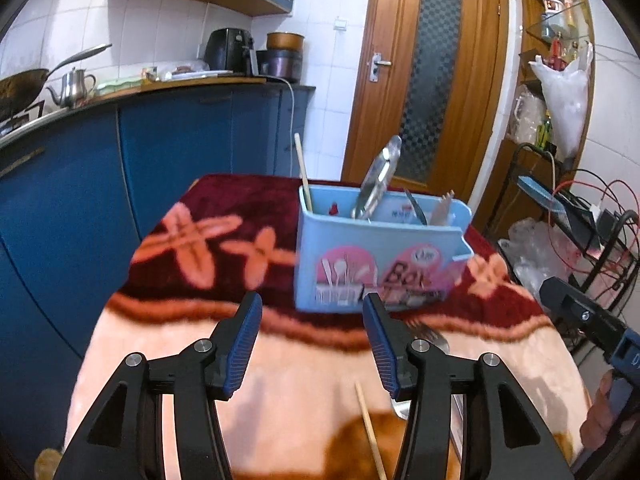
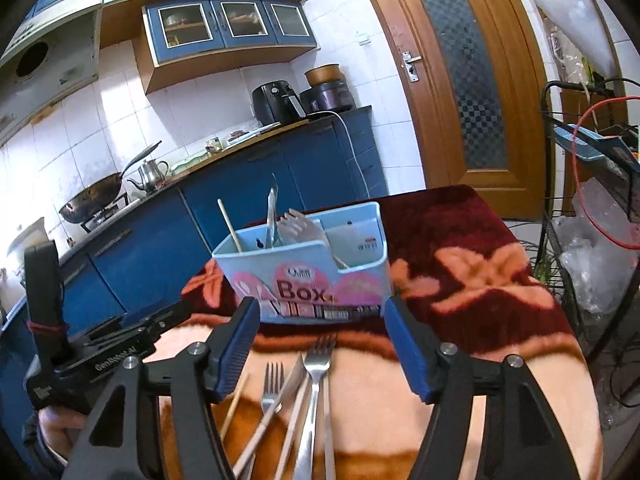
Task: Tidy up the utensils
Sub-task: 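Pull both open tools back from the caddy over the loose utensils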
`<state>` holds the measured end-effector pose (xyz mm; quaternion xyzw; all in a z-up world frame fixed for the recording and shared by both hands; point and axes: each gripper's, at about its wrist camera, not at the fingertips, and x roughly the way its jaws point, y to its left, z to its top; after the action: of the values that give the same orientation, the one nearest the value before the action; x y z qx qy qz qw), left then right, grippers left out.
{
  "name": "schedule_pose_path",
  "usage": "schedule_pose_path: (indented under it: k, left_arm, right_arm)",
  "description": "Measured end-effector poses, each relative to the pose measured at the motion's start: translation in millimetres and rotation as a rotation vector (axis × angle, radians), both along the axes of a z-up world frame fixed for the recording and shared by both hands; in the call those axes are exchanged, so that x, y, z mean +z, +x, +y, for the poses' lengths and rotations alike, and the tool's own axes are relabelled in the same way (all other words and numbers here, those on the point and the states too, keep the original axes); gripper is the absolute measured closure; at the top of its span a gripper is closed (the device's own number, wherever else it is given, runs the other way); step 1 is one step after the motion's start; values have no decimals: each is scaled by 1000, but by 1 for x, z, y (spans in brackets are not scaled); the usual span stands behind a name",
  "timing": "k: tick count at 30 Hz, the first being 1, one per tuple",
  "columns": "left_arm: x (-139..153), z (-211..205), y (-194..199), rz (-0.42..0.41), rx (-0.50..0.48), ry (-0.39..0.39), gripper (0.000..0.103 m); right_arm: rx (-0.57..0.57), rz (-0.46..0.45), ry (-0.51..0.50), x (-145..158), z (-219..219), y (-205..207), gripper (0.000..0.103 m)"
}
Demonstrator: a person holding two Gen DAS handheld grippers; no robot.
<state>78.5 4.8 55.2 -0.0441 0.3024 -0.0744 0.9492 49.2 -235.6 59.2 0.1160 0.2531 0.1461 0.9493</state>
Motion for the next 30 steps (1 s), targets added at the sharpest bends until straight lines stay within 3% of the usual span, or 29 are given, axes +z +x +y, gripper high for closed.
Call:
schedule_pose_path:
  k: [9,22,30]
  left_arm:
    - [-15,-8,-22,55,-31,3,46]
    - [-52,-11,-25,217,-9,40,46]
    - [-62,-21,-27,256,-38,55,46]
  right_arm:
    - [-54,9,-24,-23,-10,-18,34]
    - [-49,86,-64,-58,-14,-26,34]
    - [-57,114,-74,-67,-17,-28,33]
